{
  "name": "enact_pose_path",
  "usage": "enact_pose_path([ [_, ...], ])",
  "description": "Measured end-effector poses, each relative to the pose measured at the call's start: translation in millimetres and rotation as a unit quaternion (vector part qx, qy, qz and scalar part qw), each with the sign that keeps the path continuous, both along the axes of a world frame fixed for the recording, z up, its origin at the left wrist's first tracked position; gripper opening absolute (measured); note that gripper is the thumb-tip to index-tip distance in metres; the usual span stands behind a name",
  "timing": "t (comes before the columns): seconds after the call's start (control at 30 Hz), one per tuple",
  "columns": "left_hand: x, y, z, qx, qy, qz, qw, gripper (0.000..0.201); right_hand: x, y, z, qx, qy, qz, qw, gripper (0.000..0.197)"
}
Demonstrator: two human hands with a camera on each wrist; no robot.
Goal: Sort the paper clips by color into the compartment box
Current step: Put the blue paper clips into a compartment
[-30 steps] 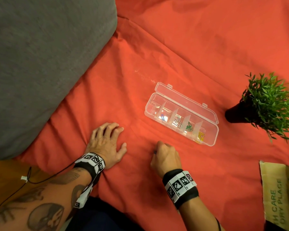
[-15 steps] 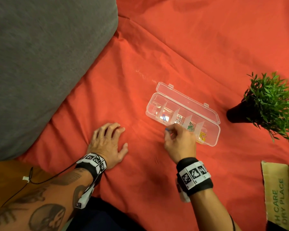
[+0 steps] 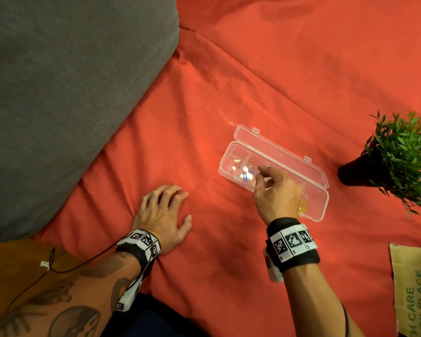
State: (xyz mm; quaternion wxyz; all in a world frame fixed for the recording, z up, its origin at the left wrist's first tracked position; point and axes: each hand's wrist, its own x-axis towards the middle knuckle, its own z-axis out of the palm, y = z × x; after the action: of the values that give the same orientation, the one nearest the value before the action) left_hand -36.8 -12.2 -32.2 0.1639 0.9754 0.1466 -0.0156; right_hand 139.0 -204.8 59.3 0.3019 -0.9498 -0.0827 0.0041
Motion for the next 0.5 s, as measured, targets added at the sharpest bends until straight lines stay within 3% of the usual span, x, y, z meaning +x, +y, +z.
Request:
enact_pose_path([
  [0.3,0.2,-0.6,0.3,0.0,-0.01,-0.003,1.0,0.061,-38.0,-8.1,10.6,0.042,-0.062,0.013,0.997,0.013],
  [0.43,-0.5,-0.6,0.6,-0.002,0.001,0.001,1.0,0.061,-69.6,-15.4,-2.6,-0.029,0.062,0.073,0.995,0.006],
  [0.5,-0.1,-0.7,1.1,-0.003,0.004,0.0,1.0,0.061,-83.0,-19.0,-8.4,-0.098,0.151,0.088,0.98,0.013],
])
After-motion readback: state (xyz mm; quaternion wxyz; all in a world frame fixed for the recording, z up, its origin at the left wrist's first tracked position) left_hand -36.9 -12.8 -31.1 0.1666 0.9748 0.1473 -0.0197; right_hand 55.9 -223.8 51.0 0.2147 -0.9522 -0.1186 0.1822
